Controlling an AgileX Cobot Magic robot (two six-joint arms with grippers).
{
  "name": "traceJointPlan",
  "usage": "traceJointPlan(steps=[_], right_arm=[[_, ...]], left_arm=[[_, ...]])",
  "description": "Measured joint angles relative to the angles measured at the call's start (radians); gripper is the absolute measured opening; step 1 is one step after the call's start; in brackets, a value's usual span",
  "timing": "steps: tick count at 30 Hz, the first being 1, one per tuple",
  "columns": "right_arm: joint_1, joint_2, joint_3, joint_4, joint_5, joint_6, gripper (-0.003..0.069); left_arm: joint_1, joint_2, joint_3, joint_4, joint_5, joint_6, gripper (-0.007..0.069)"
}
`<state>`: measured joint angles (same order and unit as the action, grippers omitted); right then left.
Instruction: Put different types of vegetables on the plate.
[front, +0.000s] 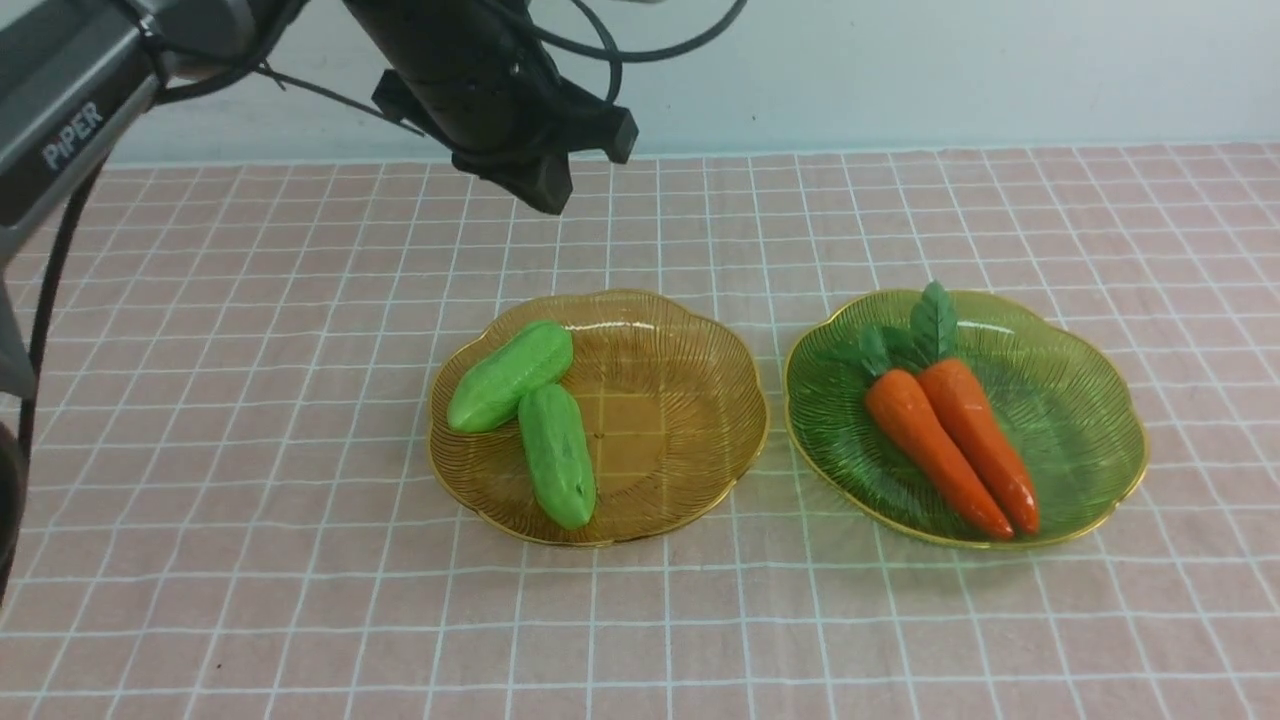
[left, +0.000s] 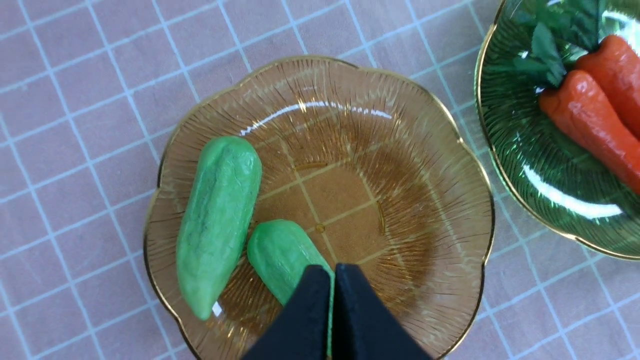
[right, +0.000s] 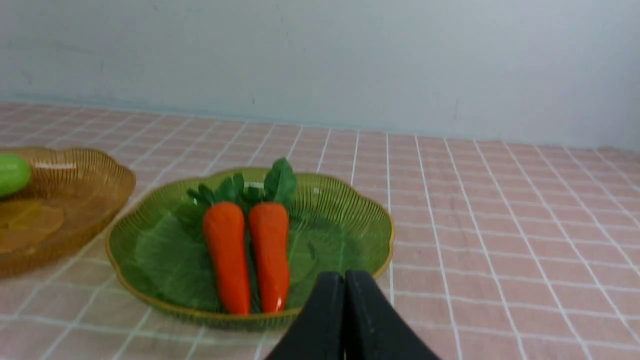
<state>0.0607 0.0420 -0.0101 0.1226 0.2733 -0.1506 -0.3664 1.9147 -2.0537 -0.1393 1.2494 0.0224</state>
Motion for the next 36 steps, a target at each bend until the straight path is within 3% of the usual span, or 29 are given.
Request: traceJointPlan(steps=[5,13,19,23,24,29,33,36], right_arm=[[0.000,-0.049,0.037,-0.009,0.097,0.000,-0.0015],[0.000,-0.051,0.037,-0.014,0.113,0.000,-0.0015],[0.000,-0.051,0.037,-0.014,0.113,0.000,-0.0015],[0.000,-0.051,0.037,-0.014,0.113,0.000,-0.0015],[0.000,-0.051,0.037,-0.014,0.113,0.000,-0.0015],[0.000,-0.051,0.037,-0.014,0.113,0.000,-0.0015],[0.000,-0.051,0.037,-0.014,0.113,0.000,-0.0015],[0.000,-0.051,0.037,-0.014,0.113,0.000,-0.0015]], left_arm=[[0.000,-0.091,0.011,0.034,0.000,-0.004,-0.0003],[0.000,-0.338,0.192,0.084,0.000,-0.005,-0.0003],[0.000,-0.561,0.439,0.092,0.000,-0.005,-0.0003],[0.000,-0.810,0.726,0.072,-0.018,-0.005,-0.0003],[0.000,-0.868,0.798,0.069,-0.041,-0.004,-0.0003],[0.000,-1.321,1.328,0.006,-0.492,-0.004,-0.0003],[0.000,-1.624,1.557,-0.020,-0.713,-0.022,-0.0003],[0.000,-1.730,1.601,-0.020,-0.769,-0.070,-0.0003]])
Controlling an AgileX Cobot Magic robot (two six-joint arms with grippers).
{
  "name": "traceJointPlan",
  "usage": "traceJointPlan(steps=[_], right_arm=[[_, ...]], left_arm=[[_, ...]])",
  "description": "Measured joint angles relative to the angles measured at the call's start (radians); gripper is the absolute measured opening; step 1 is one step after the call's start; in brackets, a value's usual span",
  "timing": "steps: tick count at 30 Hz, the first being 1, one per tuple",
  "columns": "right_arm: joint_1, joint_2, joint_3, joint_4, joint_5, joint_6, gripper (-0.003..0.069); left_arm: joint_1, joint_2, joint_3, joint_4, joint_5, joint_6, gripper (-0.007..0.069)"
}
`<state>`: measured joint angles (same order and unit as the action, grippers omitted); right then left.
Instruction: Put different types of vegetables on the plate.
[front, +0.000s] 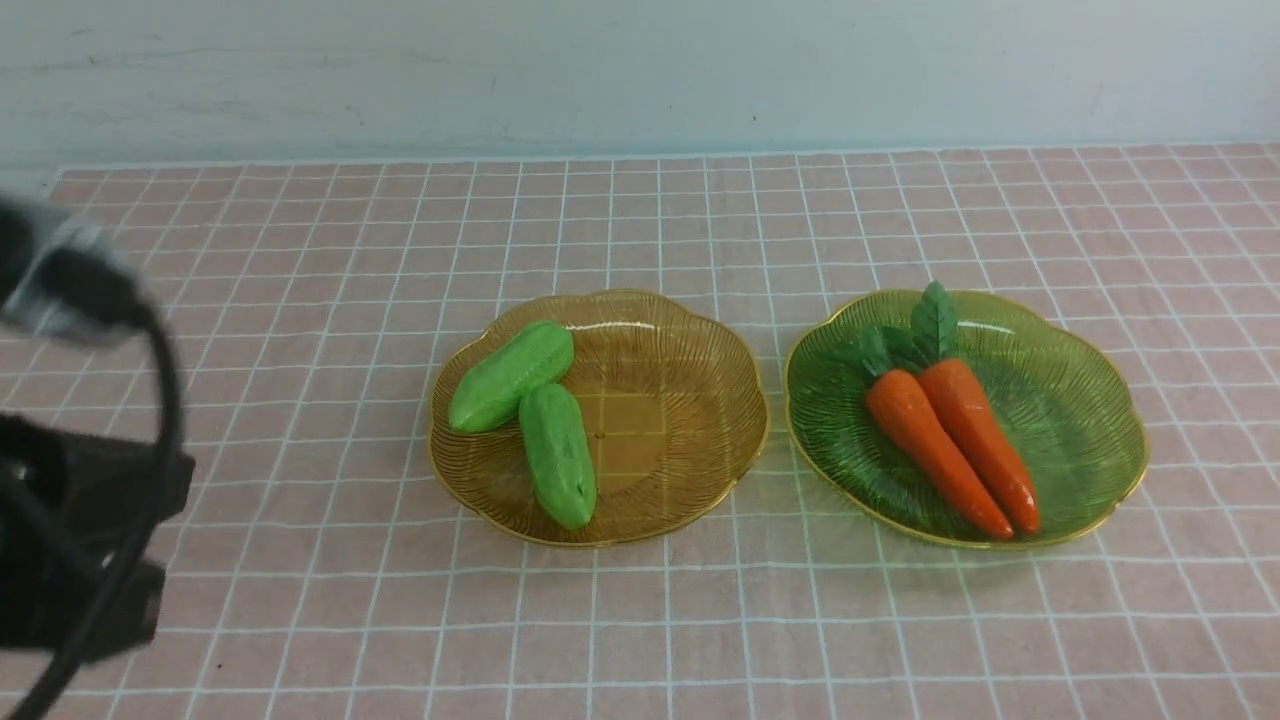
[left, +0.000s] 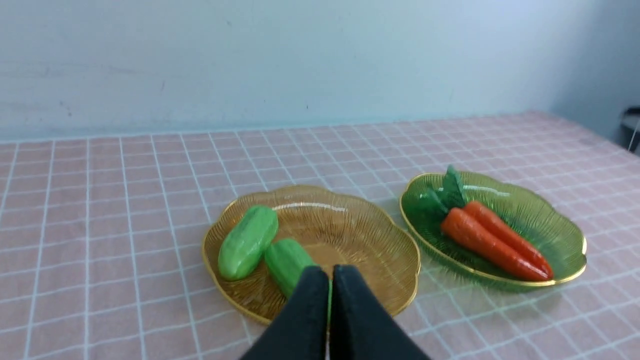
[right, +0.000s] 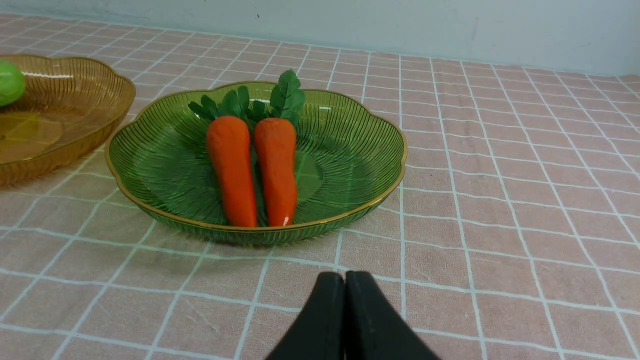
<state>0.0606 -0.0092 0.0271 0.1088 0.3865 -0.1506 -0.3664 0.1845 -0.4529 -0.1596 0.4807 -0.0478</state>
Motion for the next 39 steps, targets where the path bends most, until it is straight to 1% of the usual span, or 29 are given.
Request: traceJointPlan(steps=[2,8,17,22,27,29,33,36,39], right_arm=[[0.000,0.000,0.000,0.000,0.000,0.000,-0.0015],[0.000,0.000,0.000,0.000,0.000,0.000,-0.0015],[0.000,0.000,0.000,0.000,0.000,0.000,-0.0015],[0.000,0.000,0.000,0.000,0.000,0.000,-0.0015],[0.000,0.000,0.000,0.000,0.000,0.000,-0.0015],[0.000,0.000,0.000,0.000,0.000,0.000,-0.0015],[0.000,0.000,0.000,0.000,0.000,0.000,-0.0015],[0.000,0.000,0.000,0.000,0.000,0.000,-0.0015],[0.000,0.000,0.000,0.000,0.000,0.000,-0.0015]], left_arm=[[0.000,-0.008,0.003,-0.001,-0.023,-0.017,-0.0003],[0.000,-0.008,0.003,-0.020,-0.014,-0.041,-0.0003],[0.000,-0.008,0.015,0.018,-0.015,0.017,-0.0003],[0.000,-0.008,0.079,0.017,-0.020,0.021,-0.0003],[0.009,-0.028,0.172,0.016,-0.071,0.034,-0.0003],[0.030,-0.066,0.224,0.018,-0.097,0.057,-0.0003],[0.138,-0.183,0.359,0.043,-0.127,0.116,-0.0003],[0.211,-0.195,0.454,0.069,-0.127,0.122,-0.0003],[0.271,-0.197,0.481,0.084,-0.125,0.126,-0.0003]])
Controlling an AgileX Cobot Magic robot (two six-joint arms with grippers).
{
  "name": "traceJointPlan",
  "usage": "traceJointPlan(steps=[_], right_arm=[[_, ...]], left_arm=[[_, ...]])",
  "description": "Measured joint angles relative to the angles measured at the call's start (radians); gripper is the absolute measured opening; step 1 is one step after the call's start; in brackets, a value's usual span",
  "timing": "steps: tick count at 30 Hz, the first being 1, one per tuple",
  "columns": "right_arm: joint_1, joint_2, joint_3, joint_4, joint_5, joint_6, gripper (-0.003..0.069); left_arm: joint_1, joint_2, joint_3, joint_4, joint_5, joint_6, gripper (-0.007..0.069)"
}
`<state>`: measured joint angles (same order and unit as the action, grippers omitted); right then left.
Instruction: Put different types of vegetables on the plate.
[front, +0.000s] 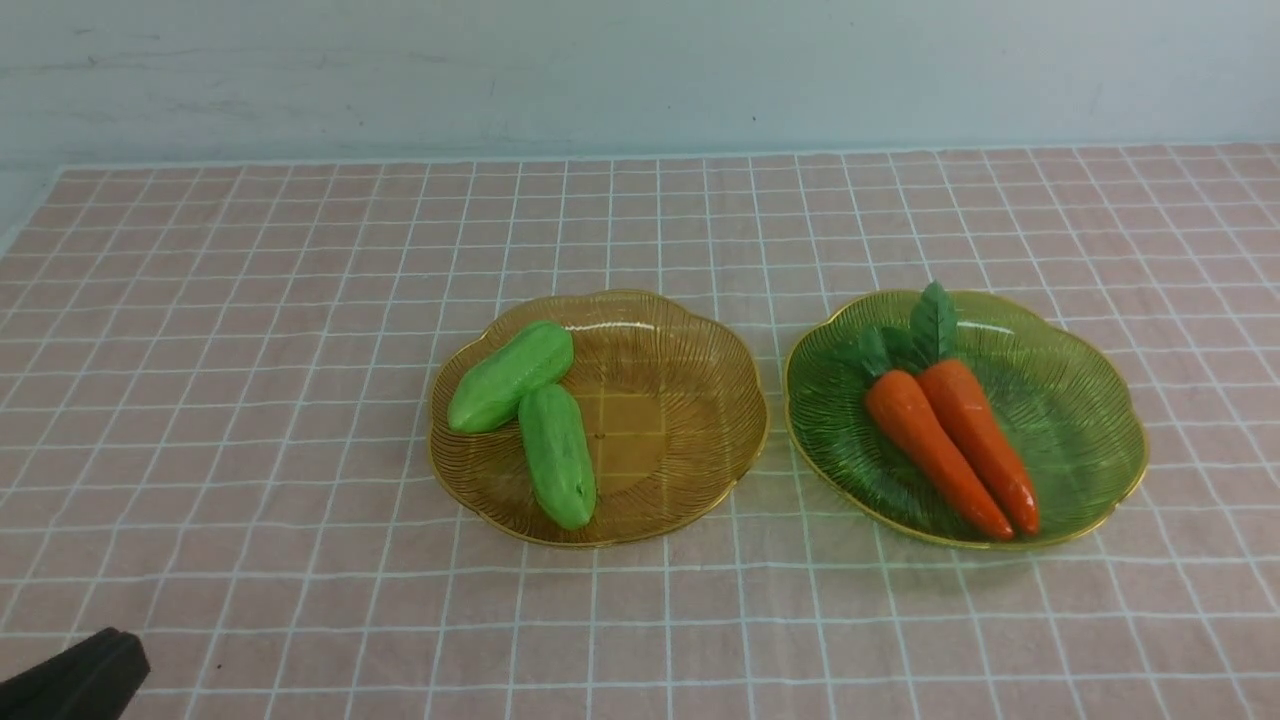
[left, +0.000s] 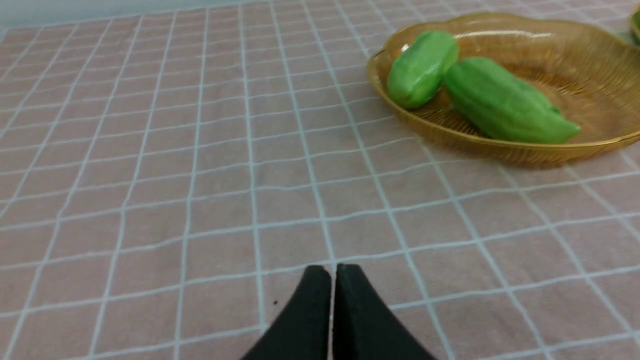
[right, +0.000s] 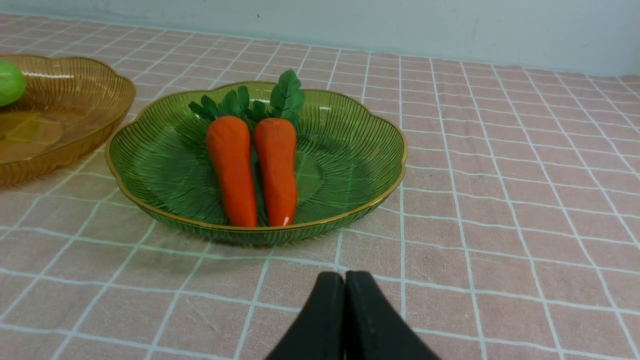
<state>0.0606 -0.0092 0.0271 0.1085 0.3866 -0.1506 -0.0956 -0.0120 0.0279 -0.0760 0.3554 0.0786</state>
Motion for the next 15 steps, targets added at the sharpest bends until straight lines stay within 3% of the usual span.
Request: traceJointPlan(steps=[15], right_arm=[[0.000,0.000,0.000,0.000,0.000,0.000,-0.0015]], left_arm=[[0.085,-0.001,0.000,0.005,0.027,0.000,-0.0003]])
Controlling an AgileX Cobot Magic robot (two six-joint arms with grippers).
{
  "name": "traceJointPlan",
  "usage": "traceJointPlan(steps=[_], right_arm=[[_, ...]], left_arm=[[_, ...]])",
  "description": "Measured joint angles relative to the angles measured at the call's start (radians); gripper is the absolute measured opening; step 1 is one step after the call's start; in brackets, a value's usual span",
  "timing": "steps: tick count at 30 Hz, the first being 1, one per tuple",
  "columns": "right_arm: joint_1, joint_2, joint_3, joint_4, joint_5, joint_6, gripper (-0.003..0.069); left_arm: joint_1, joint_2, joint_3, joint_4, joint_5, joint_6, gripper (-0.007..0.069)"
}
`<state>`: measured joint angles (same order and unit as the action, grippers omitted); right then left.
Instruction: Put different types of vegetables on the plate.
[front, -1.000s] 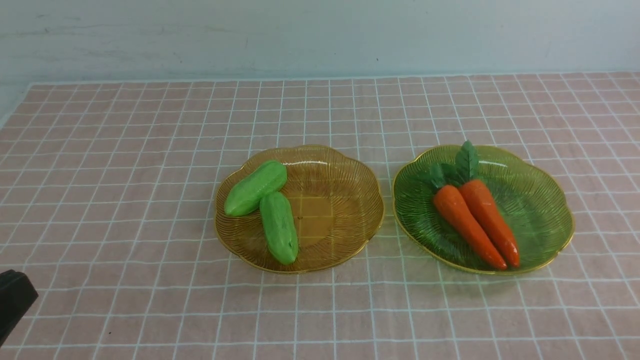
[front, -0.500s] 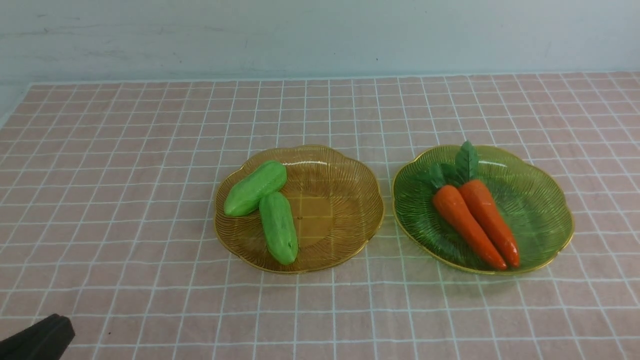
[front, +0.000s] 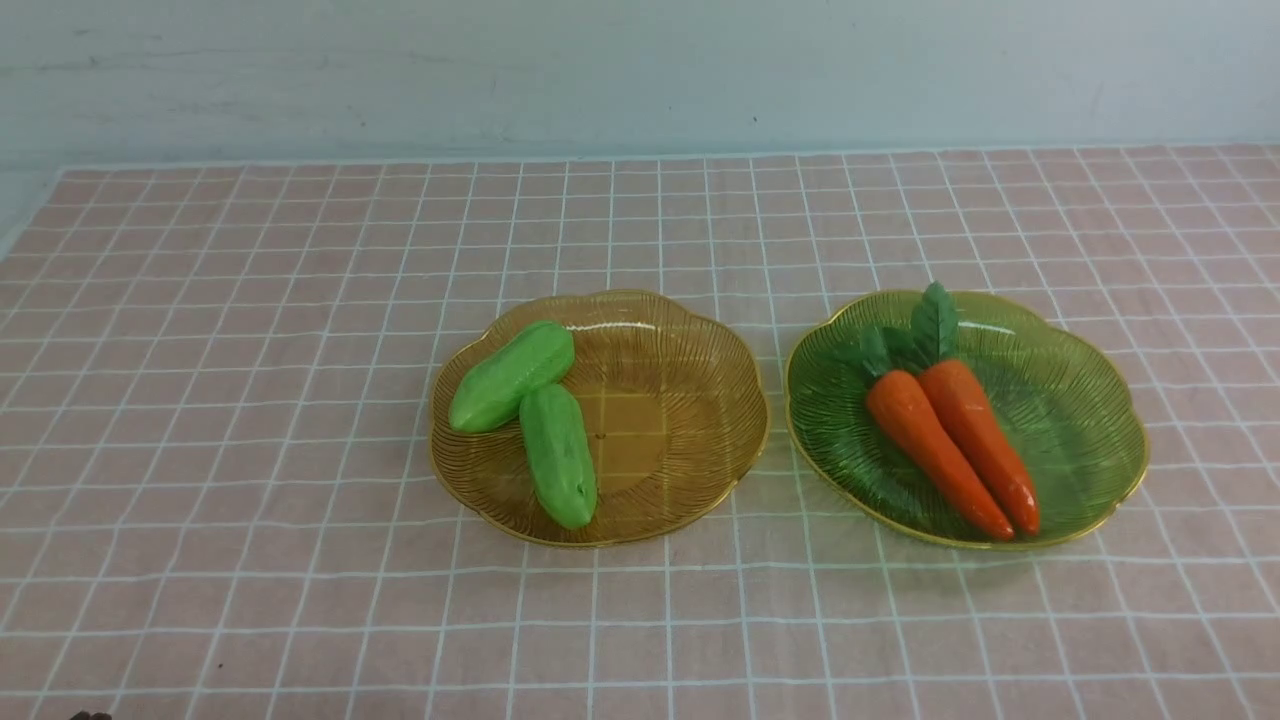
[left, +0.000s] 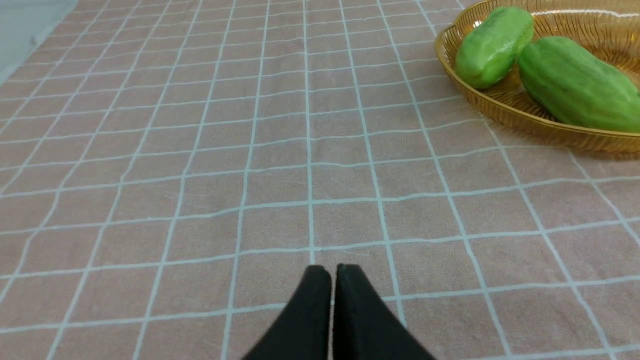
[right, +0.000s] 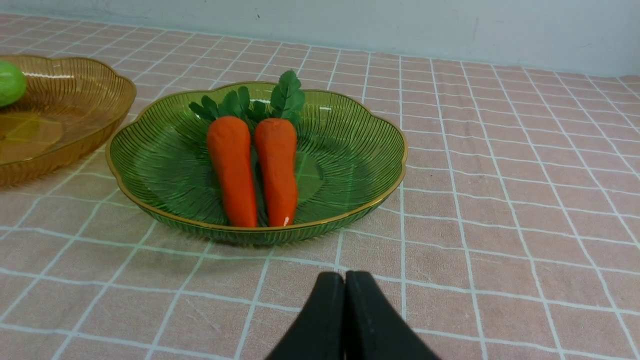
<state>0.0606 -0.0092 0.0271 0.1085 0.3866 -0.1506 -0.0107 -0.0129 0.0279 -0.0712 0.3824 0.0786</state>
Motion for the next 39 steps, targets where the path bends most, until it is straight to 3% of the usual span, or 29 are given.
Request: traceJointPlan(steps=[39], right_arm=[[0.000,0.000,0.000,0.000,0.001,0.031,-0.0015]], left_arm=[[0.001,0.000,0.000,0.001,0.000,0.000,-0.0003]])
